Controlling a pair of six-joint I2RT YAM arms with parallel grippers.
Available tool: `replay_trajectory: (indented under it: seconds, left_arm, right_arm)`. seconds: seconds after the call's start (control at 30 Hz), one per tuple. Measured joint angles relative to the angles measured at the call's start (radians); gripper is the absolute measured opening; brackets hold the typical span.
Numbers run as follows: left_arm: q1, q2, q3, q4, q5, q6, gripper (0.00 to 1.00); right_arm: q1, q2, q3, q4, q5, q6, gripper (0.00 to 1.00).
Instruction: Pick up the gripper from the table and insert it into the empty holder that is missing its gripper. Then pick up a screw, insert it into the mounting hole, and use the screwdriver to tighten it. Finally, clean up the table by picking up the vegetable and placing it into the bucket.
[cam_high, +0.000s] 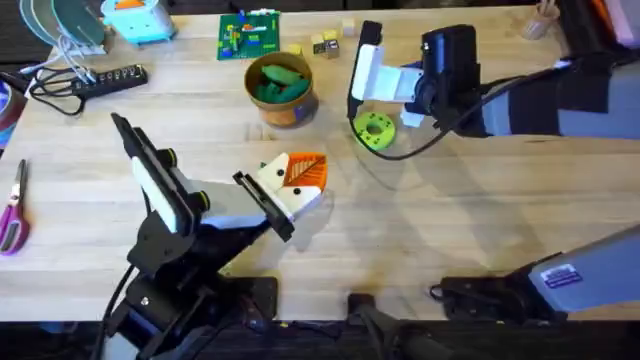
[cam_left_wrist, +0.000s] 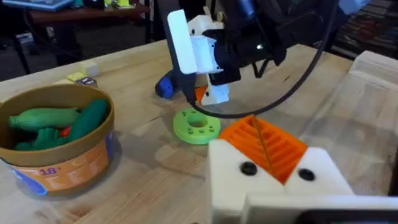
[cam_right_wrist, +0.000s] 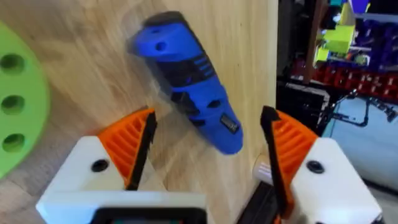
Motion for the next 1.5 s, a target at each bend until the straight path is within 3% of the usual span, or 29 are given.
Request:
replay_trajectory:
  seconds: [0.13,0.17,0.33,0.37,0.63,0.8,0.9,1.03,1.17,1.33,1.37,1.5]
  left_arm:
    - [0.000,0.000,0.000,0.000,0.000,0.000,0.017]
    - [0.000,0.000,0.000,0.000,0.000,0.004,0.130]
    - [0.000,0.000,0.000,0.000,0.000,0.002,0.931]
    - [0.000,0.000,0.000,0.000,0.000,0.001,0.970]
    - [0.000,0.000,0.000,0.002,-0.017,-0.004,0.995]
    - [0.000,0.000,0.003,0.018,-0.138,-0.171,0.995]
    - [0.000,0.000,0.048,-0.109,-0.229,-0.280,0.995]
    - [0.000,0.007,0.200,-0.401,-0.341,-0.423,0.995]
    - [0.000,0.088,0.386,-0.615,-0.418,-0.502,0.995]
    - [0.000,0.287,0.558,-0.755,-0.474,-0.538,0.995]
    - [0.000,0.458,0.622,-0.821,-0.483,-0.547,0.995]
    - [0.000,0.643,0.654,-0.830,-0.486,-0.555,0.994]
  right_arm:
    - [0.000,-0.002,0.000,-0.007,0.028,0.094,0.992]
    - [0.000,-0.002,0.000,-0.010,0.036,0.121,0.992]
    - [0.000,-0.024,-0.003,-0.026,0.073,0.272,0.991]
    - [0.000,-0.035,-0.004,-0.028,0.077,0.296,0.991]
    - [0.000,-0.164,-0.005,-0.024,0.091,0.468,0.992]
    - [0.000,-0.206,-0.005,-0.024,0.091,0.546,0.991]
    - [0.003,-0.224,-0.005,-0.037,0.092,0.568,0.992]
    - [0.006,-0.248,-0.005,-0.099,0.092,0.592,0.992]
    - [0.007,-0.270,-0.005,-0.169,0.091,0.687,0.990]
    - [0.007,-0.300,-0.005,-0.181,0.086,0.821,0.991]
    - [0.007,-0.307,-0.005,-0.179,0.082,0.858,0.991]
    - [0.008,-0.307,-0.005,-0.187,0.079,0.881,0.991]
